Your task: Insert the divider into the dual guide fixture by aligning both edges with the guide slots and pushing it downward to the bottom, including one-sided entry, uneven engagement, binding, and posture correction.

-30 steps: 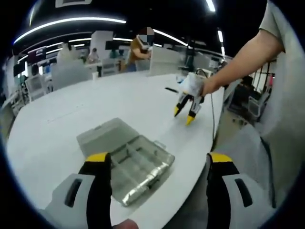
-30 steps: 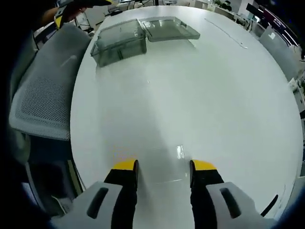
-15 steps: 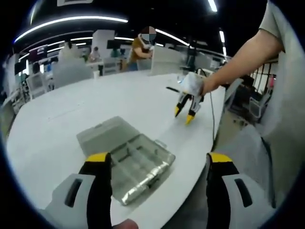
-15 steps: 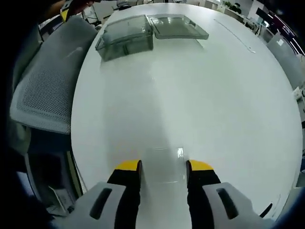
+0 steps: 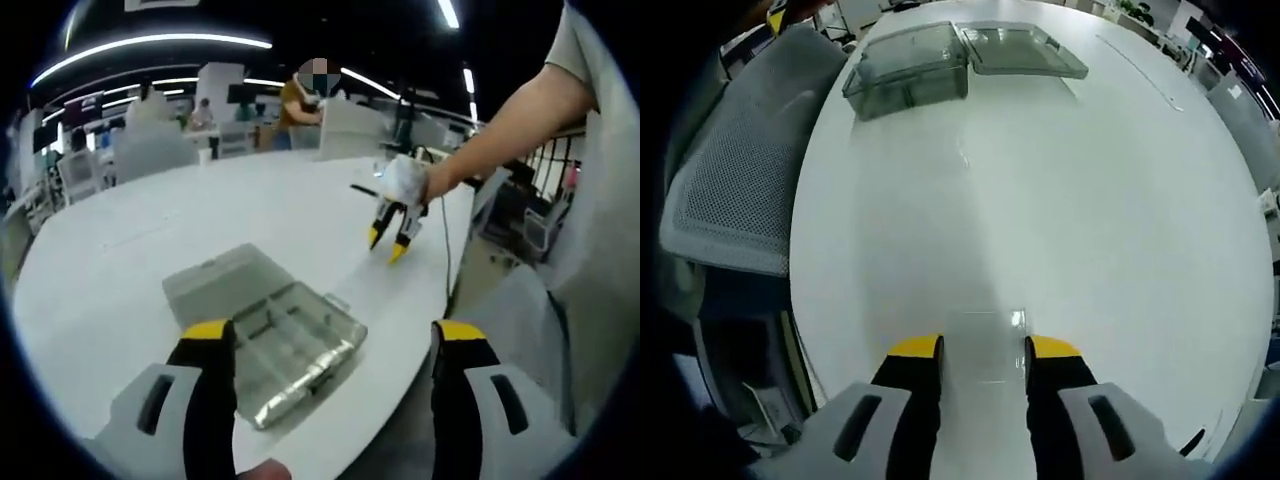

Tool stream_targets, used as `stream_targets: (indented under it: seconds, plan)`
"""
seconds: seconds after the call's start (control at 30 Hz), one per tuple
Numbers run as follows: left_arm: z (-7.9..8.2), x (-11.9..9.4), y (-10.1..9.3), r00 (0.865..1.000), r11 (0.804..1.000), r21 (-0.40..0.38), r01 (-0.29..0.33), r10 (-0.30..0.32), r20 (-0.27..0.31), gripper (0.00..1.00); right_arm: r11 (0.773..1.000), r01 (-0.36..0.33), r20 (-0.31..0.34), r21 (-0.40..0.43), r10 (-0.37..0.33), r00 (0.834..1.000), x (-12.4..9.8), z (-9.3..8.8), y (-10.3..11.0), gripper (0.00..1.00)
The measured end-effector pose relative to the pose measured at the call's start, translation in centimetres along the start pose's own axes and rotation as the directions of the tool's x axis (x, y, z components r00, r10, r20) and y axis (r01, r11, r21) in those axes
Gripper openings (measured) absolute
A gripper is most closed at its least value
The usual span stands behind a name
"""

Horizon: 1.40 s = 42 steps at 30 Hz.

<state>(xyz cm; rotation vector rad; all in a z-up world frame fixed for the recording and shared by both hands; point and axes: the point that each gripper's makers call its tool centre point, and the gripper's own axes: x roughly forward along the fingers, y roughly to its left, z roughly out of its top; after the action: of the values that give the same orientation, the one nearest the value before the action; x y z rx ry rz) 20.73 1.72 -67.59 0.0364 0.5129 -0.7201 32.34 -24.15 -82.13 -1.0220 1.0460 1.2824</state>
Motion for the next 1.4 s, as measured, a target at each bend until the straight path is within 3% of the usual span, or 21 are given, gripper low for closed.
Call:
stream_targets:
  seconds: [0.13, 0.77, 1.4]
  plan:
    - [0.1, 0.0, 0.0, 1.000, 1.000, -0.001, 0.001, -0.001, 0.004, 0.79, 1.000, -0.002, -0.004, 0.025, 0.002, 1.000, 0.0, 0.2, 0.1, 0.28]
    - [-0.1, -0.1, -0.1, 1.000, 1.000, -0.003, 0.006, -0.006, 0.006, 0.79, 1.000, -0.003, 0.008, -0.006, 0.004, 1.000, -0.1, 1.2, 1.1, 0.27]
    - [-0.4, 0.0, -0.3, 1.000, 1.000, -0.013, 0.019, -0.019, 0.004, 0.77, 0.998, 0.011, 0.038, -0.065, -0.008, 0.999, -1.3, 4.5, 2.4, 0.27]
